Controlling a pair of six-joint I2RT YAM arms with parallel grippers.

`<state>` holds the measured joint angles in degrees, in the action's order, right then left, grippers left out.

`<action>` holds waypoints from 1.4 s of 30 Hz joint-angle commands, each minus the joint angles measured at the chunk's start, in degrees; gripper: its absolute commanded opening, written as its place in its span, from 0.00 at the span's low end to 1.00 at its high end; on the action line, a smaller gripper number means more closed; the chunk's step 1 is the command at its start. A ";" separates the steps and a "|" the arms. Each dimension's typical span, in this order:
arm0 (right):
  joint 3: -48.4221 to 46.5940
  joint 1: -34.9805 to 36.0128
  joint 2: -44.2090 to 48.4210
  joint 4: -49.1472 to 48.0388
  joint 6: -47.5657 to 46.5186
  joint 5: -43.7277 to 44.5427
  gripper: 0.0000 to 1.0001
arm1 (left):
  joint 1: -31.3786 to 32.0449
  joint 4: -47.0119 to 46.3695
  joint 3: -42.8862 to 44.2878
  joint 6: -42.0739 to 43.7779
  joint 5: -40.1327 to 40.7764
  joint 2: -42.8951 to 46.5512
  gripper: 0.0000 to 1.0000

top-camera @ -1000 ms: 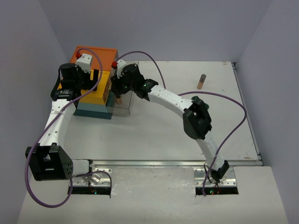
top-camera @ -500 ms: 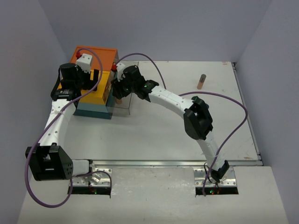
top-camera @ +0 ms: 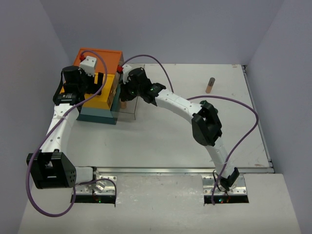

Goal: Organize the makeup

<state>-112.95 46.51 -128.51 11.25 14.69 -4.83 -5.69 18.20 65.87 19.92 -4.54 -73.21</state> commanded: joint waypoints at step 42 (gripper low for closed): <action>-8.54 -9.99 9.04 6.50 7.10 -0.47 0.77 | -0.60 -1.83 1.72 0.40 -1.56 -0.97 0.82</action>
<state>-123.28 39.74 -130.56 14.70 24.70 -7.73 -5.69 17.66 65.56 20.49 -5.39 -73.88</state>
